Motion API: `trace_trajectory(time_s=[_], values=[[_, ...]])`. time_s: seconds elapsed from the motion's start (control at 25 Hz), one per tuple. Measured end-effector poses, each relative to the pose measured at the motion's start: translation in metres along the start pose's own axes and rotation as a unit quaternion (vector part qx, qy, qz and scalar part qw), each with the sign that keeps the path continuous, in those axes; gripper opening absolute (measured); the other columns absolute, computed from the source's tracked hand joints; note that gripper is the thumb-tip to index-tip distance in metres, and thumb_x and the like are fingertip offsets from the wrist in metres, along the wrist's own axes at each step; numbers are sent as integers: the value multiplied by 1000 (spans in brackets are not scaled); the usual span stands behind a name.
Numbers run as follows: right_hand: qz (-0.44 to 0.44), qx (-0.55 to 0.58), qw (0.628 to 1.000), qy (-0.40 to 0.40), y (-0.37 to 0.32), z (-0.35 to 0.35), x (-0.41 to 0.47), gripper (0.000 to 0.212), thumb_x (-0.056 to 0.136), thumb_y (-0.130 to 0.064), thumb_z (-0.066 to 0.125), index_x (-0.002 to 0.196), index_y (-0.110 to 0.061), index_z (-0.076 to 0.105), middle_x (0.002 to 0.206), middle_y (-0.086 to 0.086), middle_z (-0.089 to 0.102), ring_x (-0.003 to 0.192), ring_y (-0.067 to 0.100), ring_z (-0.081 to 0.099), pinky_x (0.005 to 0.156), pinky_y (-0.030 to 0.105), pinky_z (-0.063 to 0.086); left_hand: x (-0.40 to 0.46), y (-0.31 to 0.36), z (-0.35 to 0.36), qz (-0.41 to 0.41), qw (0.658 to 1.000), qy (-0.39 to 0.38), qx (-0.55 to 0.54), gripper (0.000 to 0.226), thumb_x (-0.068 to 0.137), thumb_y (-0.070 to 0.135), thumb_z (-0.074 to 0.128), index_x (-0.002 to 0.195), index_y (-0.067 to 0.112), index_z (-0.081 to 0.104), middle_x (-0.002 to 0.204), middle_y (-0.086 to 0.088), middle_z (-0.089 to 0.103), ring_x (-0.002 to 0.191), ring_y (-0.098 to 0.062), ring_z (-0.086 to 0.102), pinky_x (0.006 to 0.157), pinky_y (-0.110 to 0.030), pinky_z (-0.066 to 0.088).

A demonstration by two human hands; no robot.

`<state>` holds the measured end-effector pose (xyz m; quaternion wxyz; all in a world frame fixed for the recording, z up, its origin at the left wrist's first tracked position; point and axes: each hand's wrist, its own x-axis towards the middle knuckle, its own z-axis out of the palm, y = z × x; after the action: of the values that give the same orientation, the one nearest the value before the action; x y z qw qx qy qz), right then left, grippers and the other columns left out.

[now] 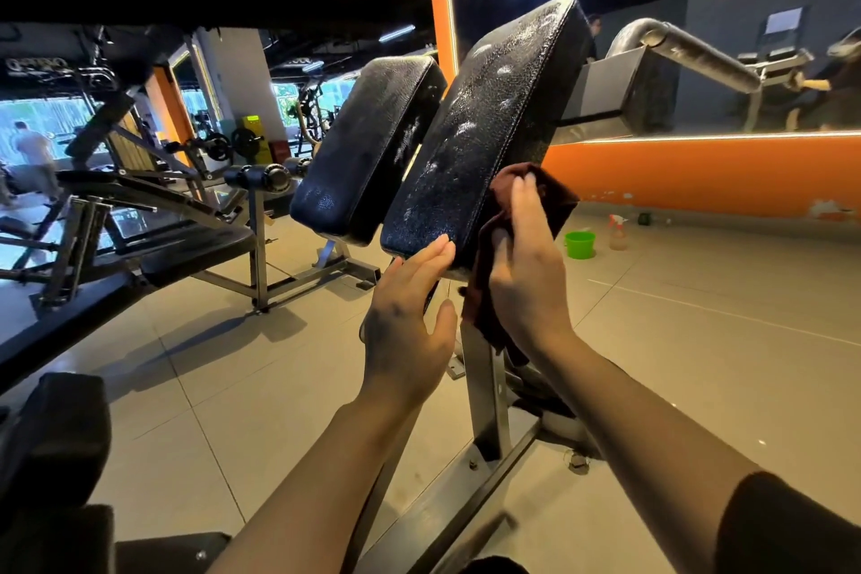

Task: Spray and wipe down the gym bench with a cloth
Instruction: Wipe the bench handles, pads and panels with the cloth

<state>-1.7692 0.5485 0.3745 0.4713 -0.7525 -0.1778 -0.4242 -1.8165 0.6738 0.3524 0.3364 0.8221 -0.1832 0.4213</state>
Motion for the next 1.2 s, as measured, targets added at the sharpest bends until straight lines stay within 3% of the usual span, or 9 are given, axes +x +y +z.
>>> trace_trajectory(time_s=[0.12, 0.2, 0.32, 0.44, 0.52, 0.72, 0.88, 1.0, 1.2], values=[[53, 39, 998, 7, 4, 1, -24, 56, 97, -13, 41, 151, -7, 24, 153, 11, 34, 140, 25, 34, 111, 18, 27, -1, 2, 2, -10, 1000, 6, 3, 51, 84, 12, 51, 134, 17, 54, 137, 6, 54, 129, -9, 47, 108, -47, 41], [-2, 6, 1000, -1, 4, 6, -51, 56, 97, -19, 38, 150, -6, 23, 154, 12, 32, 141, 21, 31, 114, 31, 31, -1, 0, 3, -5, 1000, 7, 5, 51, 84, 12, 51, 135, 17, 54, 137, 7, 54, 130, -9, 47, 108, -47, 42], [-82, -12, 997, -2, 6, 5, -32, 55, 95, -19, 36, 147, -2, 29, 154, 13, 29, 142, 13, 22, 116, 15, 16, -3, -3, 2, 7, 1000, 10, 7, 52, 83, 10, 52, 135, 18, 54, 136, 8, 54, 129, -8, 47, 107, -47, 42], [1, 53, 998, 21, 3, 2, -1, 56, 95, -16, 40, 148, -3, 29, 154, 12, 33, 142, 22, 30, 110, 5, 18, -3, -2, 3, -1, 1000, 12, 9, 51, 83, 11, 52, 134, 16, 54, 137, 6, 54, 129, -7, 47, 108, -46, 42], [62, 109, 992, 21, 2, 3, -17, 58, 95, -20, 37, 150, -8, 25, 152, 10, 36, 138, 23, 37, 106, 9, 28, -4, 0, 5, -6, 1000, 15, 9, 52, 84, 11, 52, 135, 16, 54, 137, 10, 52, 129, -5, 45, 109, -45, 40], [-44, 37, 998, -2, 2, 5, -41, 55, 95, -14, 42, 148, -12, 25, 154, 4, 27, 139, 5, 22, 112, 9, 18, -6, 0, 5, -3, 1000, 13, 7, 54, 83, 9, 52, 136, 17, 52, 138, 7, 53, 130, -4, 44, 111, -35, 37], [35, 80, 996, 3, 7, -10, 11, 53, 99, -3, 41, 149, -4, 27, 151, 9, 37, 123, -5, 29, 92, -8, 19, -6, 2, 5, -9, 1000, 18, 24, 53, 83, 10, 53, 136, 16, 52, 138, 9, 51, 128, 0, 42, 109, -19, 30], [47, 108, 993, -6, 8, -9, -19, 52, 99, -8, 40, 149, -9, 27, 146, 4, 40, 120, -6, 34, 93, -5, 25, -7, 3, 7, -11, 1000, 19, 18, 55, 84, 5, 56, 137, 17, 50, 137, 15, 46, 128, 5, 39, 108, -10, 26], [-85, 21, 996, -20, 7, 1, -21, 54, 96, -18, 38, 148, -2, 30, 155, 7, 26, 141, 8, 19, 115, 12, 13, -7, 1, 7, 1, 1000, 22, 14, 56, 83, 5, 53, 138, 19, 50, 137, 14, 47, 130, 3, 40, 110, -15, 29]])
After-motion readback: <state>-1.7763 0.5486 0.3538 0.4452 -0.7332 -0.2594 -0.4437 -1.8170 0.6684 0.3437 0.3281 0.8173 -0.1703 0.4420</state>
